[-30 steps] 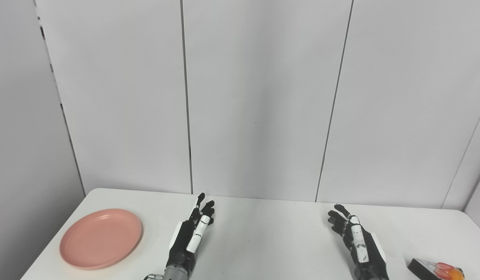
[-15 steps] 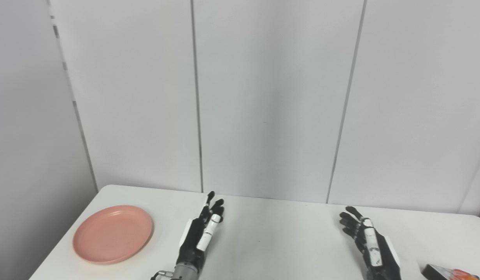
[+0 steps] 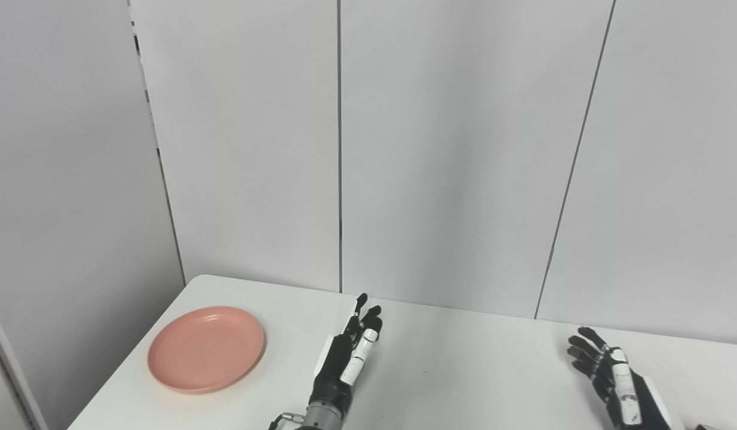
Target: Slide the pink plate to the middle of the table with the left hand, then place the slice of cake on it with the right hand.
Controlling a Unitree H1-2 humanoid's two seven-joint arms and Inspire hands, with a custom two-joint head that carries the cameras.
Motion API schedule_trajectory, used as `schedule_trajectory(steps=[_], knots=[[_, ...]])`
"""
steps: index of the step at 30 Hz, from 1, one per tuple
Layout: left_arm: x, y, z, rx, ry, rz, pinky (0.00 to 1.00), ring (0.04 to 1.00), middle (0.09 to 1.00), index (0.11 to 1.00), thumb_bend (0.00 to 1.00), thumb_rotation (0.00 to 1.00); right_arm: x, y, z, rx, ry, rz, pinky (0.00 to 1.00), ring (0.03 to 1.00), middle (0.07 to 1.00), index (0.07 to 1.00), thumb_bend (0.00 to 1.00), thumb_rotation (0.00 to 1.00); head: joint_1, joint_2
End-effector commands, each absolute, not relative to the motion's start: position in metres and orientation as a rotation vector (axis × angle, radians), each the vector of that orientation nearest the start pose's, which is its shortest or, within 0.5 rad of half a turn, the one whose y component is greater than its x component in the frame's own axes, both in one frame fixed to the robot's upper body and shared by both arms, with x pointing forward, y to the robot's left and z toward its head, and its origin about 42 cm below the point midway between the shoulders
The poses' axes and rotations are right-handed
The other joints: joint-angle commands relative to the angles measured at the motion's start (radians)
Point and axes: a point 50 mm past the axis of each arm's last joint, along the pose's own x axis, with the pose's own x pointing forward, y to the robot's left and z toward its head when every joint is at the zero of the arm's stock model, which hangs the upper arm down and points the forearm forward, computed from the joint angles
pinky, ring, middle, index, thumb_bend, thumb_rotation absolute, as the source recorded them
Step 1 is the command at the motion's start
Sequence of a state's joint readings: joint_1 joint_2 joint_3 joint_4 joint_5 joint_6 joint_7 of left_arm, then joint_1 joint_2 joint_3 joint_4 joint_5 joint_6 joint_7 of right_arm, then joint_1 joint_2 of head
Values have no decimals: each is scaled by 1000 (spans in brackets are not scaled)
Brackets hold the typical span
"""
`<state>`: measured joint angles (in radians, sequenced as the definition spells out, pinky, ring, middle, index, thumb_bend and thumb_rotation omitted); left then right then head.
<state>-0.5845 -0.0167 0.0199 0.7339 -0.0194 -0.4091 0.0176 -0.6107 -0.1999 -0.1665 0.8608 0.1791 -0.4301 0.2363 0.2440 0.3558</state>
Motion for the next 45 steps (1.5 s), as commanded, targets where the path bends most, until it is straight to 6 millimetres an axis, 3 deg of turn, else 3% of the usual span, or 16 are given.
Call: schedule_trajectory(steps=[1,11,12,15,21,25,32,40,45], knots=[[416,148,79,-39,-95,-108,898,934,932,987,701,863,400,-301,45,50,-13,52,869,834,818,831,955,1000,-3,3],[408,164,107,-44,-193,-46,893,927,933,997,698,842,397,-284,52,34,-51,69,859,817,796,829,938,1000,-33,38],[407,166,114,-35,-223,-31,941,942,944,998,724,857,397,-283,52,36,-50,69,861,816,794,831,947,1000,-33,38],[404,176,152,-67,-321,-9,955,952,957,1000,731,876,397,-279,56,51,-52,65,868,822,804,839,959,1000,-51,46],[410,197,205,-110,-425,-6,889,926,937,965,851,842,396,-276,60,61,-61,59,882,824,802,839,947,1000,-60,45],[429,225,236,-69,-492,36,873,927,938,958,890,847,397,-274,60,55,-59,60,873,819,798,840,954,1000,-63,42],[446,275,277,-31,-573,106,885,906,897,891,872,846,398,-271,61,52,-56,64,879,820,801,847,959,1000,-63,42],[460,367,291,127,-563,233,818,850,842,817,859,843,397,-264,63,44,-56,68,887,825,799,852,971,1000,-92,48],[464,413,296,134,-527,286,826,870,850,823,861,821,396,-259,66,41,-58,68,883,824,798,848,971,1000,-104,52]])
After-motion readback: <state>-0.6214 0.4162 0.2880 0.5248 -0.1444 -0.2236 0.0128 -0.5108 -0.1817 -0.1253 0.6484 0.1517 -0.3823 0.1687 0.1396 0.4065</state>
